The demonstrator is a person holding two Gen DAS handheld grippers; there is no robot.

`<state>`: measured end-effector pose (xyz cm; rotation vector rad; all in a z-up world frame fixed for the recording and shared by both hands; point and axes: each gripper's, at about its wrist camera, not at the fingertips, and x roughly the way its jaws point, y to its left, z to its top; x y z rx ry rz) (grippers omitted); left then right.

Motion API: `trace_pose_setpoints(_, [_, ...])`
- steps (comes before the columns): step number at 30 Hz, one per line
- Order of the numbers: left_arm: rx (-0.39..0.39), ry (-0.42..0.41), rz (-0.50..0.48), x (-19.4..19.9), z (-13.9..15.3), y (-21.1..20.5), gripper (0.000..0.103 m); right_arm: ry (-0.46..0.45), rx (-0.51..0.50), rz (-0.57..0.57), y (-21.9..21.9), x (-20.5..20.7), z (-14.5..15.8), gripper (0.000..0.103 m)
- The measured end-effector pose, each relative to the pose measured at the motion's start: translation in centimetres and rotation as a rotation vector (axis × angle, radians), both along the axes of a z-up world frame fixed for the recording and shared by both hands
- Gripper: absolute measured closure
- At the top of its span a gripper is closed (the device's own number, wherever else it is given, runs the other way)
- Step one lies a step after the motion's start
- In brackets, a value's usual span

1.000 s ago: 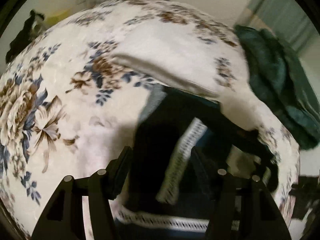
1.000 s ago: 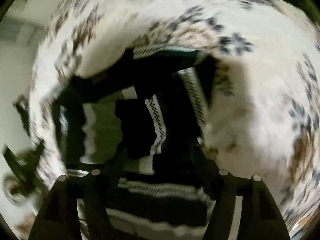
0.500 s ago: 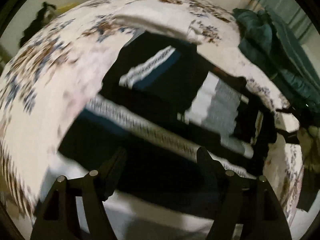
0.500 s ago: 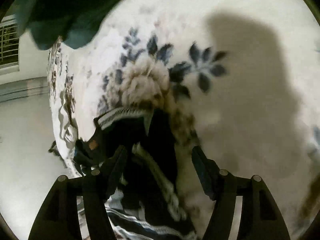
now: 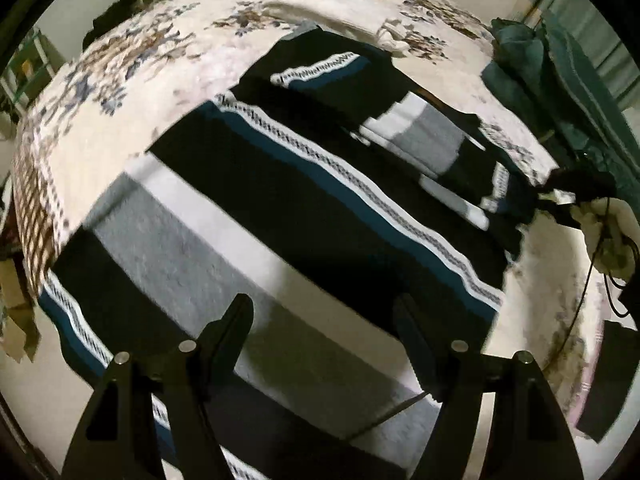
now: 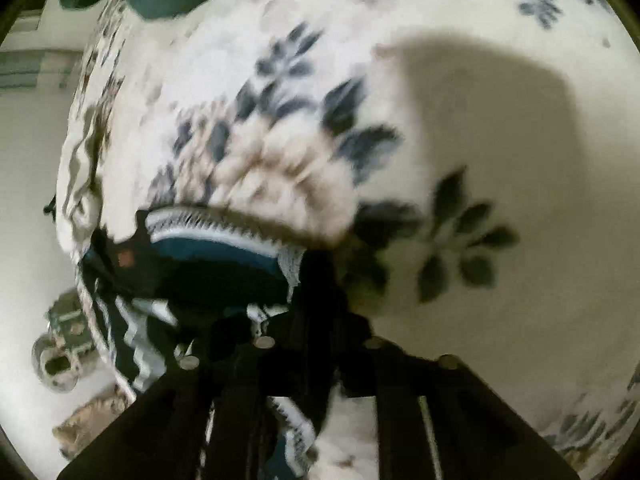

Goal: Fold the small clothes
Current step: 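Grasp the sweater hem with both grippers and lift it toward the collar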

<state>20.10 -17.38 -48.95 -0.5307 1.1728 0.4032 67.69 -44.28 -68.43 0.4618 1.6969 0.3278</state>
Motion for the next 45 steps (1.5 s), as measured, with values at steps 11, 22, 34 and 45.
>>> trace_pose_setpoints(11, [-0.159, 0.177, -0.11, -8.5, -2.8, -10.0, 0.032, 0.08, 0.036, 0.077, -9.7, -10.0, 5.1, 0.05])
trace_pose_setpoints(22, [-0.598, 0.058, 0.475, -15.9, -12.5, -8.5, 0.06, 0.047, 0.203, -0.027, -7.7, -8.9, 0.4, 0.044])
trace_pose_setpoints(34, [-0.459, -0.008, 0.428, -16.6, -7.7, -7.3, 0.099, 0.0, 0.218, -0.112, -1.3, -1.6, -2.5, 0.095])
trace_pose_setpoints(45, [-0.538, 0.02, 0.413, -17.6, -9.2, -5.9, 0.083, -0.011, 0.028, -0.002, -0.9, 0.4, -1.1, 0.086])
